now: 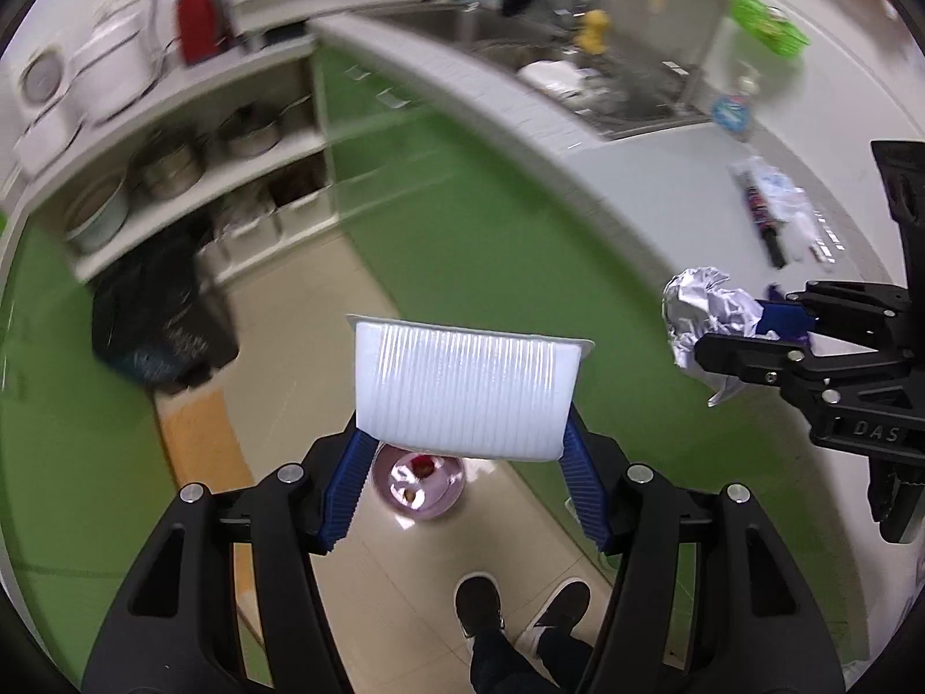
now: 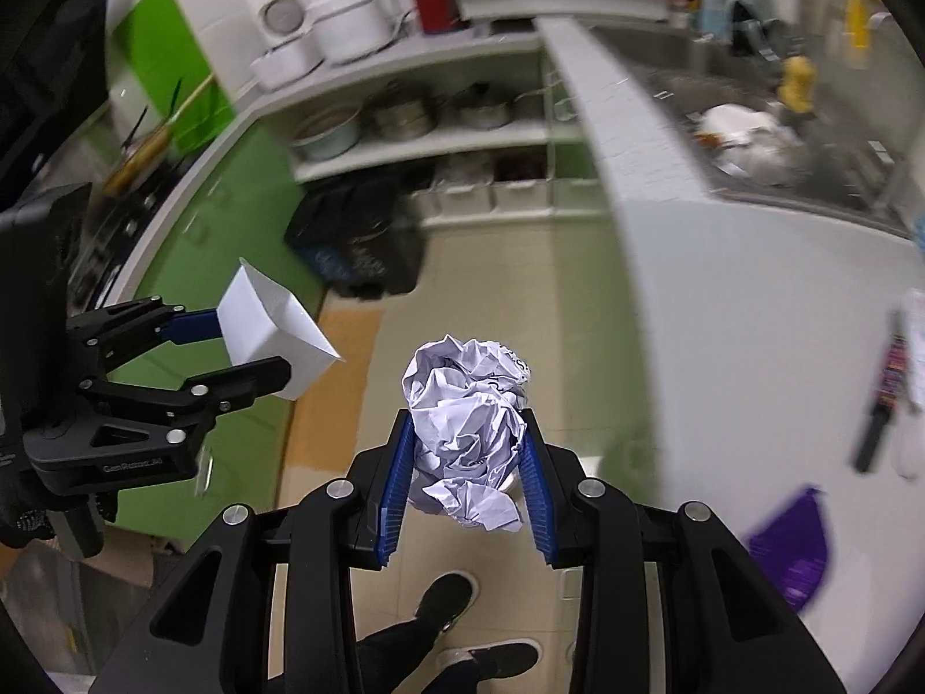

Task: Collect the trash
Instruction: 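Carry the paper and white tray to the pink bin and release both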

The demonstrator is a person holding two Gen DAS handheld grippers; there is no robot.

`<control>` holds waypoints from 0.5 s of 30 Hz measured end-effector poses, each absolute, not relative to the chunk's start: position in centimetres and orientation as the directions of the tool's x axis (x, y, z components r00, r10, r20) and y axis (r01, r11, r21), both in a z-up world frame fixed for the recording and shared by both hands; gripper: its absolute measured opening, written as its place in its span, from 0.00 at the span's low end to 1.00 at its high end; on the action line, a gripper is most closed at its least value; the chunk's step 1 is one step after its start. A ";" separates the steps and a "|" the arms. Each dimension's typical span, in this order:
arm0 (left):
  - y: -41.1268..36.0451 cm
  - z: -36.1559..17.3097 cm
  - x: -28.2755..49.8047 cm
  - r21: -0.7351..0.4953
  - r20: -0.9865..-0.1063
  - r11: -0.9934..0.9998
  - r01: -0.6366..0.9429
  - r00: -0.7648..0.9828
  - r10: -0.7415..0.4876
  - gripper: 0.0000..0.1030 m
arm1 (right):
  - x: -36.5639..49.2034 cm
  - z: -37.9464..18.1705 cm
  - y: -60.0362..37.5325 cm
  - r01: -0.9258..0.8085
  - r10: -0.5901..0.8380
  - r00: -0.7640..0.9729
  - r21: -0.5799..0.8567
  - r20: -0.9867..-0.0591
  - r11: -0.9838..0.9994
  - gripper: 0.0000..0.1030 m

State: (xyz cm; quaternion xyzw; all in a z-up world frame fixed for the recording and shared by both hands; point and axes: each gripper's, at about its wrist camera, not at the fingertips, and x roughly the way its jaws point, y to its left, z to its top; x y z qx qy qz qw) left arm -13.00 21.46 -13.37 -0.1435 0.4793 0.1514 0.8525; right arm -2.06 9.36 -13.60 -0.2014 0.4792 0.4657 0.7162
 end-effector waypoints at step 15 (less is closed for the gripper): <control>29.4 -33.2 -18.3 -0.142 -0.915 0.857 -0.496 0.396 0.078 0.59 | -5.2 -37.7 19.5 -0.900 0.334 -0.070 0.204 -0.940 0.384 0.33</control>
